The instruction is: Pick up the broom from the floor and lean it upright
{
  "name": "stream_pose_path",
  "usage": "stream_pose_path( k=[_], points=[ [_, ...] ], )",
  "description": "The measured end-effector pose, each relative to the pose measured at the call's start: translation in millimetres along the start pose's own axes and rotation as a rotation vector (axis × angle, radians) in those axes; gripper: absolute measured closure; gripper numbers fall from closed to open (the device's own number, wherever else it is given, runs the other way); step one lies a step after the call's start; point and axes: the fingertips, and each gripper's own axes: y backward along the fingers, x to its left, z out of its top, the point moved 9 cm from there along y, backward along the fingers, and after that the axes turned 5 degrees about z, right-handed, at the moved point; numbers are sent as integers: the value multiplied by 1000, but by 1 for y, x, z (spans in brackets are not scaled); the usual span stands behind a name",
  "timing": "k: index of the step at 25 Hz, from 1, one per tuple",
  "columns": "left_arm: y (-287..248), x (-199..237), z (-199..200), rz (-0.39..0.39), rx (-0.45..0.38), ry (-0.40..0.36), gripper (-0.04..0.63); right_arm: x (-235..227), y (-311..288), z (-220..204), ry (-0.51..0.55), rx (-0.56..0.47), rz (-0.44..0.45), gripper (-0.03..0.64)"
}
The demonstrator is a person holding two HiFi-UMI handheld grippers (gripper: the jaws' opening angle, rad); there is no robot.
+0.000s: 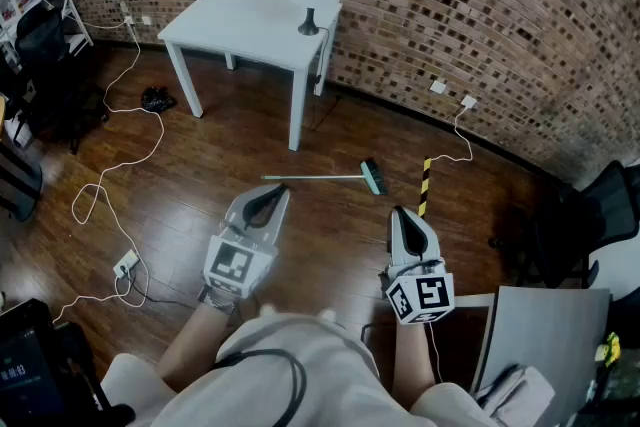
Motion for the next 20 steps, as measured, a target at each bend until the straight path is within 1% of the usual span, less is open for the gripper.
stream_pose_path(
  k=[6,9,12,16,20],
  points=[
    [18,20,-6,17,8,10,595,19,-5,1,13,-7,-8,603],
    [21,30,-12,33,19,15,595,23,-8,0,20,-13,-29,603],
    [22,37,-20,31,37,15,595,25,-8,-3,15,-6,-50,603],
    [18,44,-23,40,44,26,595,24,-11,-7,9,10,-55,603],
    [3,49,-26,51,47,34,595,13,-27,-11,1,18,-49,603]
  ],
)
